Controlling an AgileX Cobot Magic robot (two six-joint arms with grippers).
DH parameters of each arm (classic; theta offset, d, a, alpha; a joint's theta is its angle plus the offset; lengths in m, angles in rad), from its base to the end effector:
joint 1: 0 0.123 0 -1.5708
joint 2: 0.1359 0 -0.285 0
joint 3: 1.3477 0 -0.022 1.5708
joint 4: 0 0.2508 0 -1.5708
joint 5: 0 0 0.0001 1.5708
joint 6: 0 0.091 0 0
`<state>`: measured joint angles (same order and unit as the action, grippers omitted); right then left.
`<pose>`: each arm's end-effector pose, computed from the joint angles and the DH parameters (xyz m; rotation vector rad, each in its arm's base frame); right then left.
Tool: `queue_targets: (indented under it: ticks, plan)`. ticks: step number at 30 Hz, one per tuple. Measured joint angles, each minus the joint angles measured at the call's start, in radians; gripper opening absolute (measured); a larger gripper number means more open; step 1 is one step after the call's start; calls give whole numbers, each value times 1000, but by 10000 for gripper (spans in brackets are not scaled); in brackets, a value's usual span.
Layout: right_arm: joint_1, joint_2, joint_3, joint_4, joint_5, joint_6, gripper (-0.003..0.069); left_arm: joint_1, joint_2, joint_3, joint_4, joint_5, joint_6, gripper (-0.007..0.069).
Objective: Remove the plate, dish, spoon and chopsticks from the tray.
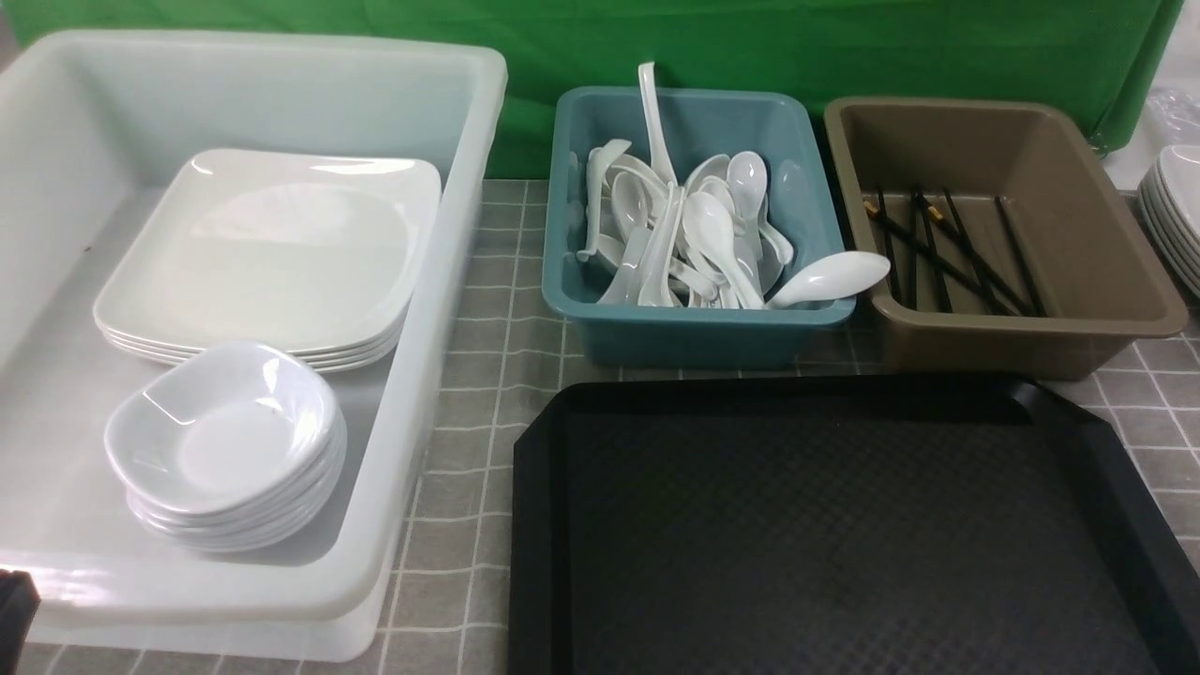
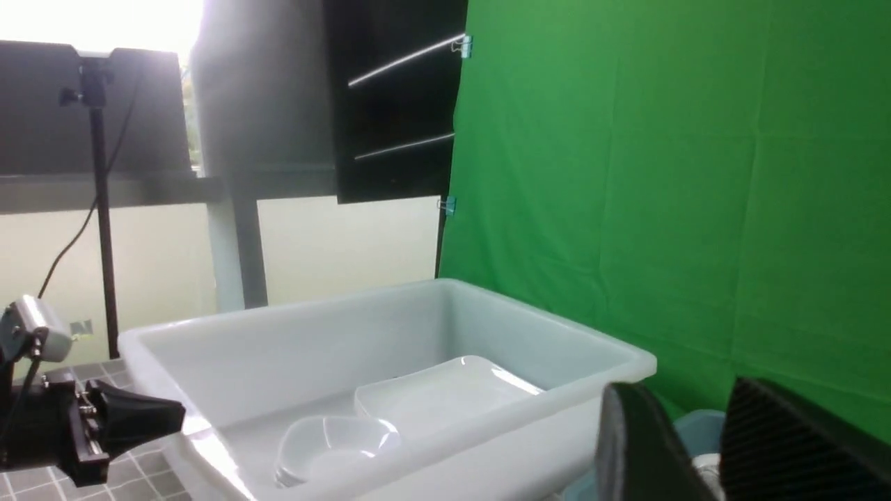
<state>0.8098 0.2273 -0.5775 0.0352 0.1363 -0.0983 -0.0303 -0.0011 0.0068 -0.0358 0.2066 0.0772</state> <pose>0.0262 0.0281 0.3773 -0.5520 1.1729 0.6446 0.0560 -0.0024 0.1922 0.0669 1.6944 0.0026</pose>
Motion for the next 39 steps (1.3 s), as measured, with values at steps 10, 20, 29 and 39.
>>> queue_targets:
  ticks: [10, 20, 29, 39]
  plan:
    - [-513, -34, 245, 4, -3, -48, 235, 0, 0, 0, 2, 1, 0, 2]
    - [-814, -220, 585, 1, 112, -91, 237, 0, 0, 0, 2, 4, 0, 2]
    - [-814, -226, 585, 0, 121, -73, 237, 0, 0, 0, 3, 2, 0, 2]
    - [-814, -226, 585, 0, 122, -71, 237, 0, 0, 0, 4, 2, 3, 2]
